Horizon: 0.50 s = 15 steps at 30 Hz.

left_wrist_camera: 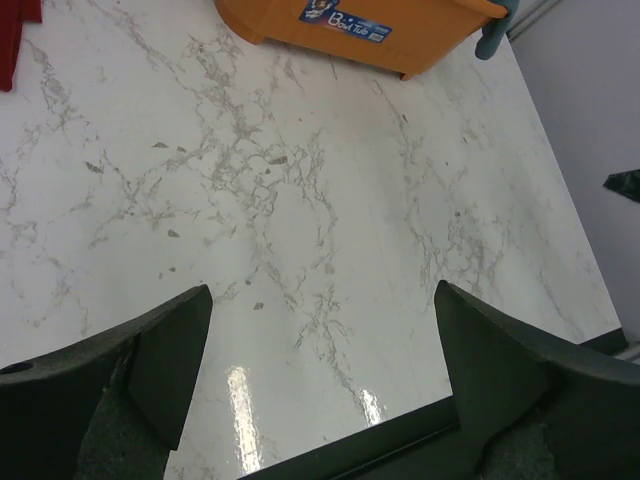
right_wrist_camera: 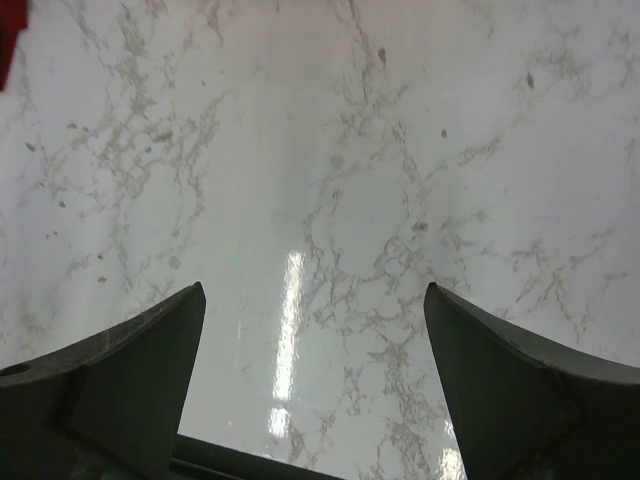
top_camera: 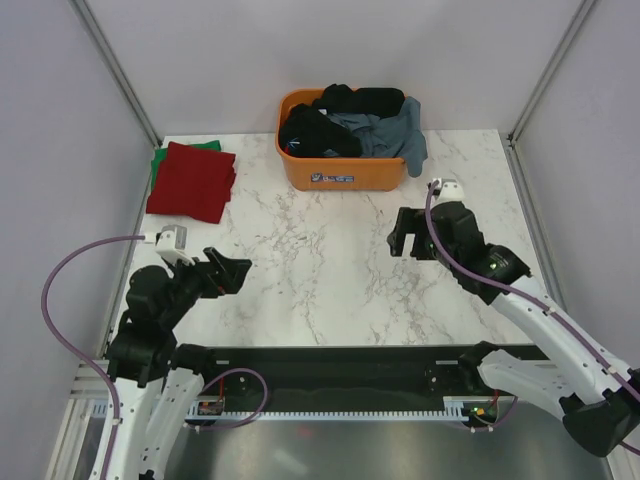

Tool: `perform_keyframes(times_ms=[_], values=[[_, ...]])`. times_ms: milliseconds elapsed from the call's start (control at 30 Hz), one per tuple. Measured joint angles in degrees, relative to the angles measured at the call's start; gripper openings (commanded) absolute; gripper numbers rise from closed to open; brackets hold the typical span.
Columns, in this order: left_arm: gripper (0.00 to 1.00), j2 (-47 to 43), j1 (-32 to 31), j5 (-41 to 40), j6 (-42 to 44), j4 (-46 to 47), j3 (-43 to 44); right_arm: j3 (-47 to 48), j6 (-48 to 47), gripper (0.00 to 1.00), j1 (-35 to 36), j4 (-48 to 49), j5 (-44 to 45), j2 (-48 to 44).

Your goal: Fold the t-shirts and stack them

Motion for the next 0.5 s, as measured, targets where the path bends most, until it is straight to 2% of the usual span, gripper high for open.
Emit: perform_keyframes(times_ms=[200,500], values=[[1.0,-0.28,0.0,-1.44,1.92,0.57,0.2,17.77,-3.43,0.98,0.0,-2.93,3.17,6.25],[1.0,-4.7,-3.1,-13.07,3.32,2.99,0.68,48.87,-8.28,0.98,0.0,-5.09,4.24,31.21]])
